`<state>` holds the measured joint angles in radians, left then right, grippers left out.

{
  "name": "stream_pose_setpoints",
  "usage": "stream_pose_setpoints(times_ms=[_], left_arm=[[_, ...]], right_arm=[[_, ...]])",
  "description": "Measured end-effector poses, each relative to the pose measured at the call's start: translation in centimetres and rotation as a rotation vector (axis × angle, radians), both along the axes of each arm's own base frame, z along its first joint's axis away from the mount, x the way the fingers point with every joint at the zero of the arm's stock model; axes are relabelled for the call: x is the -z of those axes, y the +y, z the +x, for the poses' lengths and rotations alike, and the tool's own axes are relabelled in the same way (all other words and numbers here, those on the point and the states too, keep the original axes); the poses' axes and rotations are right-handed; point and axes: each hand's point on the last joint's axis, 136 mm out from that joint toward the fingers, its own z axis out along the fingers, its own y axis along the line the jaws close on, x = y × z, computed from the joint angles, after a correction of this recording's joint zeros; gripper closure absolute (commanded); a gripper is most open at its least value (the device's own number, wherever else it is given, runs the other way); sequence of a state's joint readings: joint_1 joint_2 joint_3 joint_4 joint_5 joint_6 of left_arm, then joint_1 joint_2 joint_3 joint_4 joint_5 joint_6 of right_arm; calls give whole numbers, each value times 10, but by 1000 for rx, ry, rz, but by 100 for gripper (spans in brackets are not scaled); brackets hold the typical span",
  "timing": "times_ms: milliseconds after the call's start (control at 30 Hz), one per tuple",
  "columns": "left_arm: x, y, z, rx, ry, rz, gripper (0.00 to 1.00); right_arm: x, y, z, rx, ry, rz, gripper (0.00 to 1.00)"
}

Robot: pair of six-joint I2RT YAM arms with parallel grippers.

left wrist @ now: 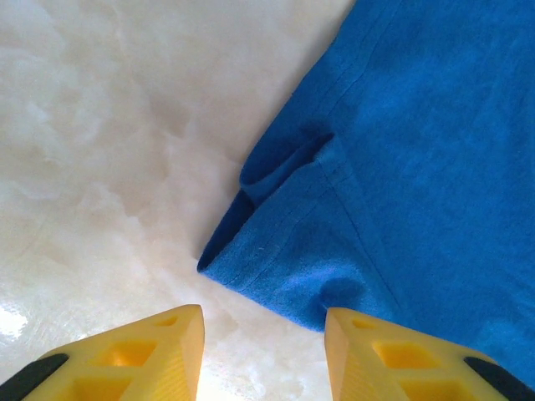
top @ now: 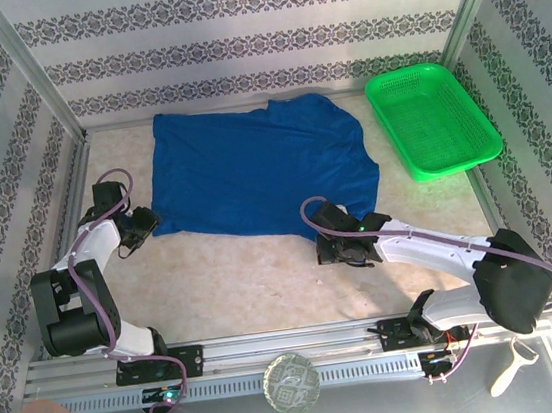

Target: Fold the inside-out t-shirt

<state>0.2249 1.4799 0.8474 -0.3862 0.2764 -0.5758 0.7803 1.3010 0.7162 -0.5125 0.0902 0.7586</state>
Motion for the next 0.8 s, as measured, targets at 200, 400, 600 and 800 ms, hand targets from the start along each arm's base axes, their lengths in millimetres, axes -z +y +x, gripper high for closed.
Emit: stream_pose_setpoints(times_ms=[200, 400, 600, 800], left_arm=[[9, -1, -1, 0, 28, -6, 52], [24, -3, -4, 6, 74, -13, 50], [35, -11, -4, 17, 106, -16, 49], [35, -15, 0, 12, 97, -8, 47]], right_arm=[[6, -1, -5, -4, 22, -2, 100], [16, -4, -10, -3, 46, -16, 100], [18, -5, -10, 6, 48, -13, 100], [20, -7, -12, 12, 54, -16, 100]])
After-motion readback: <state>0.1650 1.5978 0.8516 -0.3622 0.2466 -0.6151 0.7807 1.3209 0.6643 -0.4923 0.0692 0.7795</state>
